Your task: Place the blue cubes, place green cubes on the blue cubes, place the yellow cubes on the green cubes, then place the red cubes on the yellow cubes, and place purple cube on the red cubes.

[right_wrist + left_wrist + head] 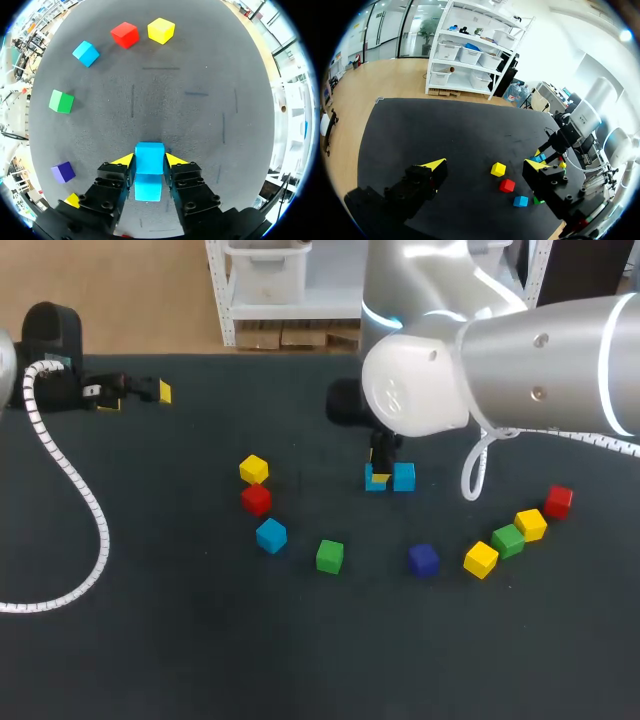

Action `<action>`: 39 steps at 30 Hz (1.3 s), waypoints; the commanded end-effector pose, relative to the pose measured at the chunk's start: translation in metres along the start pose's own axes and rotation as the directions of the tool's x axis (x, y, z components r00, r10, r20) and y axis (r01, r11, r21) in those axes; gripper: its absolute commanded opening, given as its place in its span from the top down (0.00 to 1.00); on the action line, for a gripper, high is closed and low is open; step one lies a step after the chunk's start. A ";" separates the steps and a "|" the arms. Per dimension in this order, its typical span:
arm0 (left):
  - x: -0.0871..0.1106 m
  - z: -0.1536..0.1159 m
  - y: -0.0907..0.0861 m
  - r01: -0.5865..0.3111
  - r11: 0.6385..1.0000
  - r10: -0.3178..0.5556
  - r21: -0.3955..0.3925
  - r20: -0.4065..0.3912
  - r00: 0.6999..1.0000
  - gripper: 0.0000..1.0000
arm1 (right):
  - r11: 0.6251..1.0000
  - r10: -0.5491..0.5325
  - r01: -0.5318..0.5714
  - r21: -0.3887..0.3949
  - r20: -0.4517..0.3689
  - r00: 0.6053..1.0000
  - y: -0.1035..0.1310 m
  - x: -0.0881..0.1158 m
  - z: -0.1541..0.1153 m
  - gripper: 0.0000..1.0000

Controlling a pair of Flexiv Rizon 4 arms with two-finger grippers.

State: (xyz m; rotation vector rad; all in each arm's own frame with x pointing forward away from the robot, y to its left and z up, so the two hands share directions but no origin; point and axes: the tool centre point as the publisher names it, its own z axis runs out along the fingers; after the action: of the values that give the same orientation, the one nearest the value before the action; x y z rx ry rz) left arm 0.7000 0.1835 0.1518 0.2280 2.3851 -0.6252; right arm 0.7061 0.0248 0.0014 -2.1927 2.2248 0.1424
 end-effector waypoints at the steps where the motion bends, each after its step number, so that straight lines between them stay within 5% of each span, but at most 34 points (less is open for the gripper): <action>1: 0.001 0.000 0.002 -0.002 1.000 0.002 0.008 0.006 1.000 0.00 | 1.000 0.002 -0.002 0.004 0.004 1.000 0.002 0.002 0.000 0.68; 39: 0.001 0.000 0.002 -0.002 1.000 0.002 0.008 0.006 1.000 0.00 | 1.000 0.011 -0.011 0.001 0.000 1.000 0.001 0.007 0.000 0.80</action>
State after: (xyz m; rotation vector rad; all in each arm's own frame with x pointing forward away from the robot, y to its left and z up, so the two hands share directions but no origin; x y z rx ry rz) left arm 0.7000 0.1835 0.1518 0.2280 2.3851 -0.6253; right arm 0.7067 0.0193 0.0012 -2.1821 2.2407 0.1415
